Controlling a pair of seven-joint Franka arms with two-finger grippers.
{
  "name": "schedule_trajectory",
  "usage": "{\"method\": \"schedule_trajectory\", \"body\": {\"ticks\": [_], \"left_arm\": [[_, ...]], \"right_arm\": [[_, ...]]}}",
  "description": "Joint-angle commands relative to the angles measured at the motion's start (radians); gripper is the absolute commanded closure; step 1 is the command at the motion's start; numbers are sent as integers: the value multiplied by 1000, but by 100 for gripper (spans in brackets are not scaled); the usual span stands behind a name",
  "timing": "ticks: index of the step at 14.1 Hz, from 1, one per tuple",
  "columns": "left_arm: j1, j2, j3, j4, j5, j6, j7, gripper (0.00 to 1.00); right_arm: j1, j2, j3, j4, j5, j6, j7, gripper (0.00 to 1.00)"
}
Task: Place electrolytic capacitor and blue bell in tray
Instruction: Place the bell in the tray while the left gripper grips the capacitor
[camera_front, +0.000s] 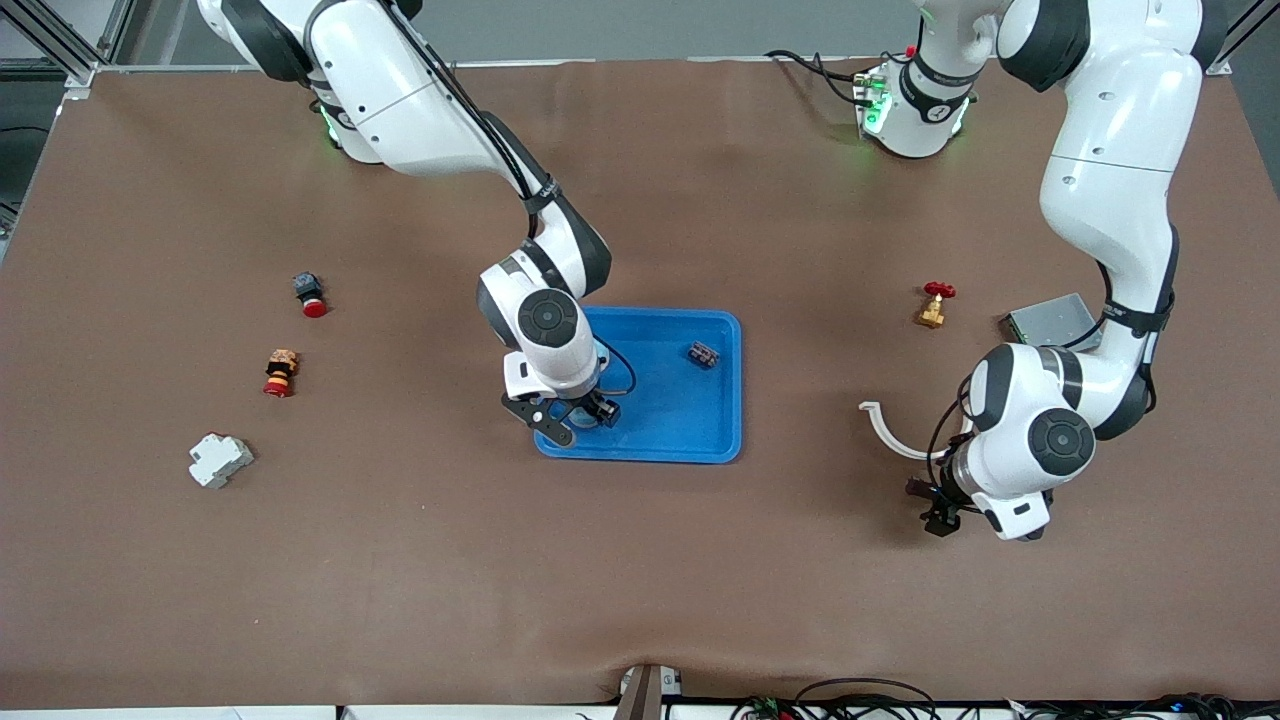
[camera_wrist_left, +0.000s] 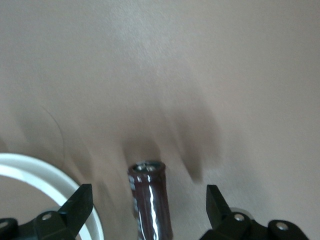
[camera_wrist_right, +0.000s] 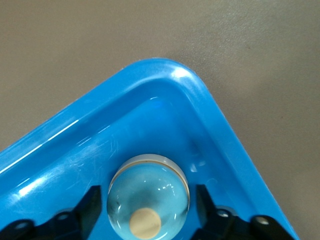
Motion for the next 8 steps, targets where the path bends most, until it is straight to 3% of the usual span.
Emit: {"method": "schedule_trajectory", "body": {"ticks": [1, 8], "left_arm": [[-12, 22, 6, 22, 23, -6, -1, 0], [-15, 27, 6, 20, 23, -3, -7, 0]], "right_arm": [[1, 14, 0, 35, -16, -15, 24, 0], [-41, -67, 9, 136, 4, -236, 7, 0]]}}
